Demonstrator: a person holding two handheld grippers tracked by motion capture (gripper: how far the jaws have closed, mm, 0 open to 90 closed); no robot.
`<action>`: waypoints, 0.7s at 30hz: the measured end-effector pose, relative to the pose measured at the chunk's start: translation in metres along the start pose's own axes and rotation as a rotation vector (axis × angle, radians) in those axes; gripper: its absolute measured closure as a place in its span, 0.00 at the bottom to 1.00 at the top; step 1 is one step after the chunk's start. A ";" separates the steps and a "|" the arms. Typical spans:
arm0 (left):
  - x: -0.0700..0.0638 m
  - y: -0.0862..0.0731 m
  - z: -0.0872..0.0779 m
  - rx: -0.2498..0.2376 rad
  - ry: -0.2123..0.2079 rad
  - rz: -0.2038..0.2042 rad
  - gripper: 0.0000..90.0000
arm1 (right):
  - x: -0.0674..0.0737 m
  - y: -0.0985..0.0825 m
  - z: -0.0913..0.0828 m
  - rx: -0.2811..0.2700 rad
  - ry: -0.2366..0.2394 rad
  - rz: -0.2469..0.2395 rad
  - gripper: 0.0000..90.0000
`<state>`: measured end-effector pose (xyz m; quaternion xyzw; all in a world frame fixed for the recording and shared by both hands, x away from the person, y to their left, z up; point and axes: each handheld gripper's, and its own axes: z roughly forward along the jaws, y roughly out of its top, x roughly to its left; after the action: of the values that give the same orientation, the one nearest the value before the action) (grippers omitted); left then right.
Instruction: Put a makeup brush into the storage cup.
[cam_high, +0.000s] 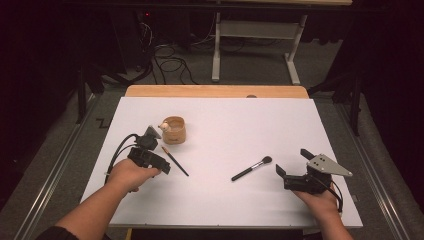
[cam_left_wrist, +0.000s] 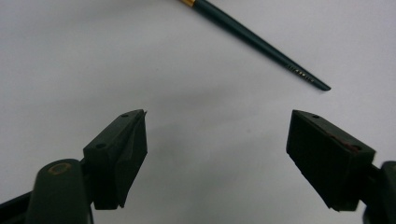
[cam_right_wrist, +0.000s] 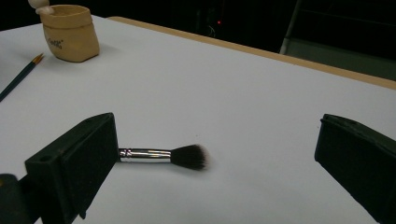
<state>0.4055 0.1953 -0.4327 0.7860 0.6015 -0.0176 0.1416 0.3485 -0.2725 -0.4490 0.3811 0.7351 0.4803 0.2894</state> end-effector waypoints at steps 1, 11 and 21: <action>-0.003 0.002 0.001 0.001 0.003 0.000 0.25 | 0.000 0.000 0.000 0.000 0.001 0.000 0.01; -0.018 0.020 0.013 0.022 0.001 0.025 0.29 | 0.000 0.000 0.000 -0.002 0.004 -0.004 0.01; -0.029 0.028 0.026 0.038 0.011 0.026 0.28 | 0.000 0.000 0.001 -0.001 0.010 -0.005 0.01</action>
<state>0.4283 0.1549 -0.4462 0.7965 0.5914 -0.0229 0.1235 0.3490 -0.2721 -0.4494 0.3765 0.7372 0.4820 0.2871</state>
